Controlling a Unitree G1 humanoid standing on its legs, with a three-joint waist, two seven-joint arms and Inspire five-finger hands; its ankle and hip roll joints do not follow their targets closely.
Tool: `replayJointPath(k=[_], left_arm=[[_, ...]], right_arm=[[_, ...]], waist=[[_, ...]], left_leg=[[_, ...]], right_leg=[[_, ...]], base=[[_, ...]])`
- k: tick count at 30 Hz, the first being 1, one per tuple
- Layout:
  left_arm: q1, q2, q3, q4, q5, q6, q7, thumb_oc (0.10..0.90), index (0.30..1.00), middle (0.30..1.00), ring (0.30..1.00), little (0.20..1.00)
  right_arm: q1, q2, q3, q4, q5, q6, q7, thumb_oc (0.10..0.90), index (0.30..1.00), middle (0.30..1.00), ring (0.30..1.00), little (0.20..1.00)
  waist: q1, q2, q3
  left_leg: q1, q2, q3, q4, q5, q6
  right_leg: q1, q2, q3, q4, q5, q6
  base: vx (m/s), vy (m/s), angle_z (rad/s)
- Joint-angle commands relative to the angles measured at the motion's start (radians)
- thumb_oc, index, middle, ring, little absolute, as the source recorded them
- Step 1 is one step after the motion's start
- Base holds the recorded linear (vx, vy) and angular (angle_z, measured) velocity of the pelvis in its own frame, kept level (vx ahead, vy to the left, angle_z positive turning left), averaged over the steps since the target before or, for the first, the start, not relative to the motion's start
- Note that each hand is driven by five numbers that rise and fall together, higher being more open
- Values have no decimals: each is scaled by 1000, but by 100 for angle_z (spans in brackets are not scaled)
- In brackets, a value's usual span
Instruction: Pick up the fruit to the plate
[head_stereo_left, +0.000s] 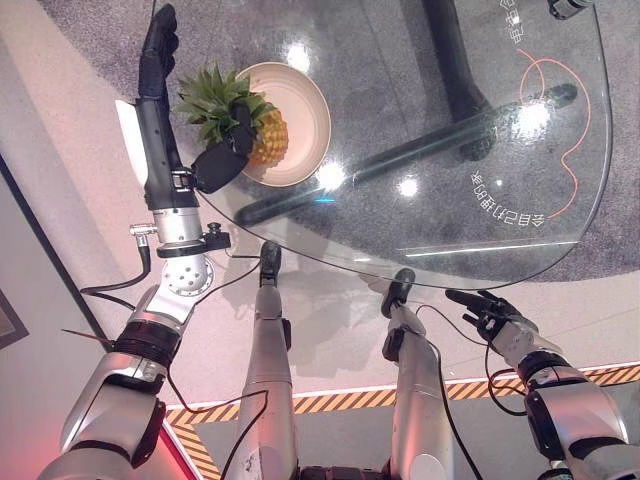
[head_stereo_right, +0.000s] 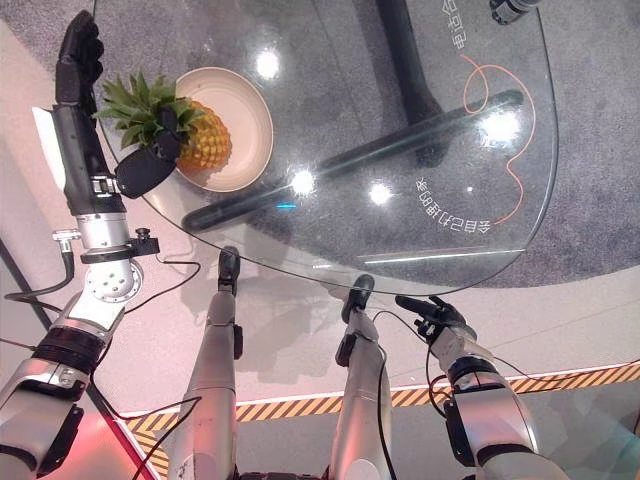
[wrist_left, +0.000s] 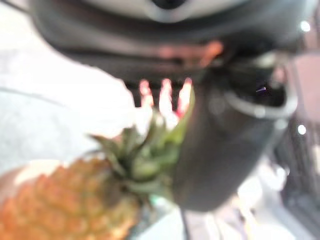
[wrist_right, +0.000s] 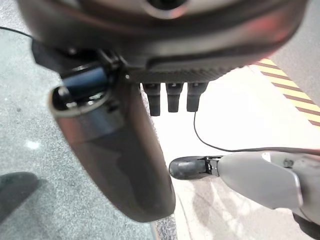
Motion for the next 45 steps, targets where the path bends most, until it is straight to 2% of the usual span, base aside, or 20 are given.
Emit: replayJointPath(k=[1, 14, 30, 45], left_arm=[[-2, 35, 6, -84, 27, -57, 19, 800, 900, 900, 900, 900], [18, 34, -21, -130, 59, -85, 30, 800, 900, 900, 900, 900], [41, 39, -19, -181, 53, -63, 18, 800, 900, 900, 900, 900], [76, 49, -42, -217, 68, -75, -4, 800, 900, 900, 900, 900]], right_arm=[[61, -86, -33, 17, 0, -9, -22, 800, 900, 900, 900, 900], [53, -93, -38, 28, -5, -5, -18, 800, 900, 900, 900, 900], [65, -87, -45, 30, -4, -14, -17, 800, 900, 900, 900, 900], [62, -93, -51, 34, -6, -11, -16, 800, 900, 900, 900, 900]], waist=[[14, 24, -23], [19, 30, -23], [27, 31, -23], [36, 39, -23]], left_leg=[[2, -31, 35, 103, -134, 73], [0, -31, 30, 105, -134, 74], [1, -33, 22, 101, -132, 75], [11, -31, 22, 93, -128, 76]], right_leg=[[22, -5, -60, -68, 48, -18], [17, -6, -59, -60, 47, -17], [19, -9, -65, -60, 50, -14], [30, -16, -74, -68, 56, -9]], base=[[0, 0, 0], [0, 0, 0], [0, 0, 0], [-1, 0, 1]])
